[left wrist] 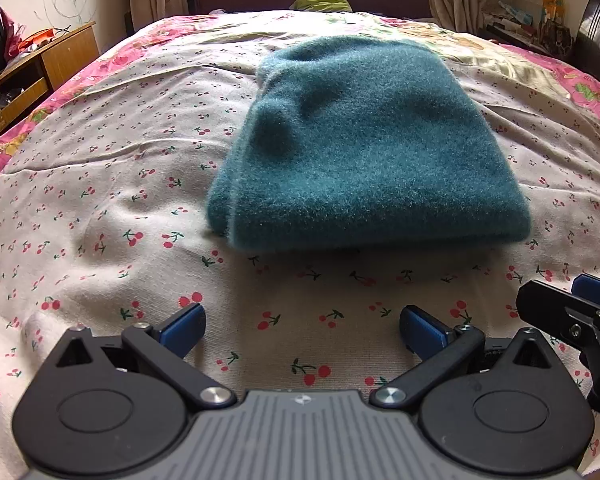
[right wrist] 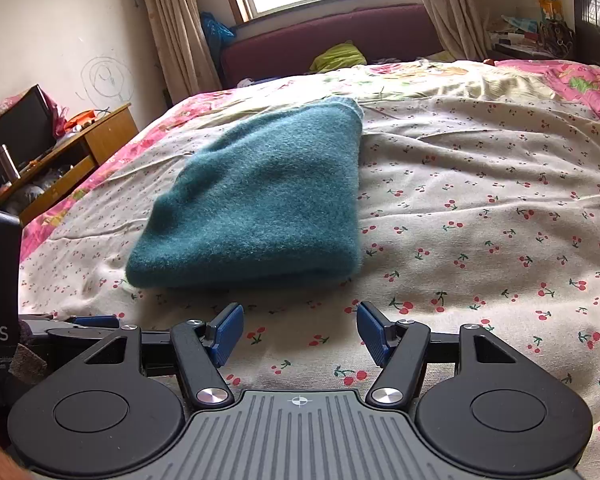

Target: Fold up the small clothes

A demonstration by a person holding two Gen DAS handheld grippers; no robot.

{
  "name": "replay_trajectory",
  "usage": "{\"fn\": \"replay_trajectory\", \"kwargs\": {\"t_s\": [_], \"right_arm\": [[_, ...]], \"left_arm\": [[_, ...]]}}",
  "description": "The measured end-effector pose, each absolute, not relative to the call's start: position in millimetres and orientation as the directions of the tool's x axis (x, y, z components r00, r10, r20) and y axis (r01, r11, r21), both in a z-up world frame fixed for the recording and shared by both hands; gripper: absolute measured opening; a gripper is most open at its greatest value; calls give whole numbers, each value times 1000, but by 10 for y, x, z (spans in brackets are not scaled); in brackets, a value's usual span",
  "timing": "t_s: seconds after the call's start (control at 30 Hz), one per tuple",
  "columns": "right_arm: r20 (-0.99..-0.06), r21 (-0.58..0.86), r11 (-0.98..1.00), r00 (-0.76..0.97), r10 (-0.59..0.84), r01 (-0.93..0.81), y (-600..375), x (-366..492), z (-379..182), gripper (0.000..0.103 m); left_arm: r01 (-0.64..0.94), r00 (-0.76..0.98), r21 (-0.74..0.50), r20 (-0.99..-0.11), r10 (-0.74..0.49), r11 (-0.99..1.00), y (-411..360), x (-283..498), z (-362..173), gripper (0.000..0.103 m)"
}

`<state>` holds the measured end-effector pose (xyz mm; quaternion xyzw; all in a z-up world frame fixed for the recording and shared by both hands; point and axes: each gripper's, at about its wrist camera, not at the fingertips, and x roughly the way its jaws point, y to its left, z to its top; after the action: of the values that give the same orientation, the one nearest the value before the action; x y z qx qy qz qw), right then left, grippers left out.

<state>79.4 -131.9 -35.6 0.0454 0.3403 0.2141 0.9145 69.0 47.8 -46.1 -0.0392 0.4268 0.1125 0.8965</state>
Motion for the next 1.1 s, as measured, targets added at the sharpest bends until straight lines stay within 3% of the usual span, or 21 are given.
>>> {"fn": "replay_trajectory", "kwargs": {"t_s": [1.1], "right_arm": [[-616,112,932,711,338,-346,-1226,816,-333,65]], "left_arm": [[-275,674,-66,-725,143,959,605,483,-267,103]]}}
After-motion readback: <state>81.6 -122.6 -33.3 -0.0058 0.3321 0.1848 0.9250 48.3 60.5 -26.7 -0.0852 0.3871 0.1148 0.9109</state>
